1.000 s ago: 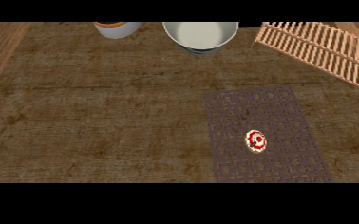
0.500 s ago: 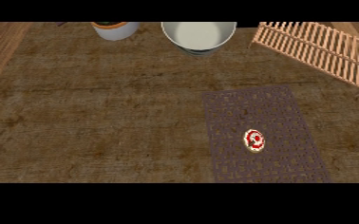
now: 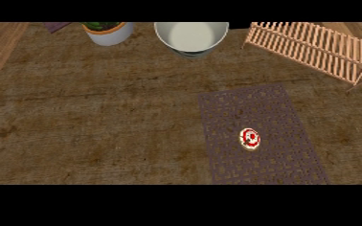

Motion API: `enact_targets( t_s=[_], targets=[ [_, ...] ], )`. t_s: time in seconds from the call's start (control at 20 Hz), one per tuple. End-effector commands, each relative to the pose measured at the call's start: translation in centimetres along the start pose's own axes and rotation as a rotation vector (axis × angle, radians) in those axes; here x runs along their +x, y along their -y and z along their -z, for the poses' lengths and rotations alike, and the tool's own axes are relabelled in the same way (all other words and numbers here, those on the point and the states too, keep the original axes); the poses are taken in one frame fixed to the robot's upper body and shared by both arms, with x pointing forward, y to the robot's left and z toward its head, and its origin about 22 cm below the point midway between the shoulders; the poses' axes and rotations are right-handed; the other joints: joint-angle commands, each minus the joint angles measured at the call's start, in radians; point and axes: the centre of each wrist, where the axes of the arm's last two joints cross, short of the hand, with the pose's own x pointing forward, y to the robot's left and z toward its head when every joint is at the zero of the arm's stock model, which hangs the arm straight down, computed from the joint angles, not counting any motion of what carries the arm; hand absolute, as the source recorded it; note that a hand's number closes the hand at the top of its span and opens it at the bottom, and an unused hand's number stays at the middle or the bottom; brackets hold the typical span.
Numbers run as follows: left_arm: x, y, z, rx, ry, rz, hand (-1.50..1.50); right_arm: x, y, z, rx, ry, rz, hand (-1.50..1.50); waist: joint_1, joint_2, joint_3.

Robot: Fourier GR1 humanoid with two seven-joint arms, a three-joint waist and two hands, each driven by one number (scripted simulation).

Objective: Pick the lemon from the placemat and place it in the tiered shelf

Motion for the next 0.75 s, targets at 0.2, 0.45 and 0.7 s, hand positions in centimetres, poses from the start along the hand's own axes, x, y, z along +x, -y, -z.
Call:
enact_targets(
  t_s=[0.2, 0.45, 0.7],
  targets=[
    [6.9, 4.1, 2.7, -0.096, 0.357, -0.143, 0.0, 0.0, 8.2, 0.4, -0.086, -0.031, 0.033, -1.5, -0.099, -0.009, -0.017],
    [6.1, 3.3, 1.7, -0.071, 0.347, -0.15, 0.0, 0.3, 12.9, 0.0, -0.046, -0.066, -0.029, -1.5, -0.136, -0.021, -0.016],
    [4.6, 2.3, 0.8, -0.023, 0.319, -0.151, 0.0, 0.4, 18.1, -1.1, -0.041, -0.046, -0.029, -1.5, -0.168, -0.029, -0.014]
  ],
)
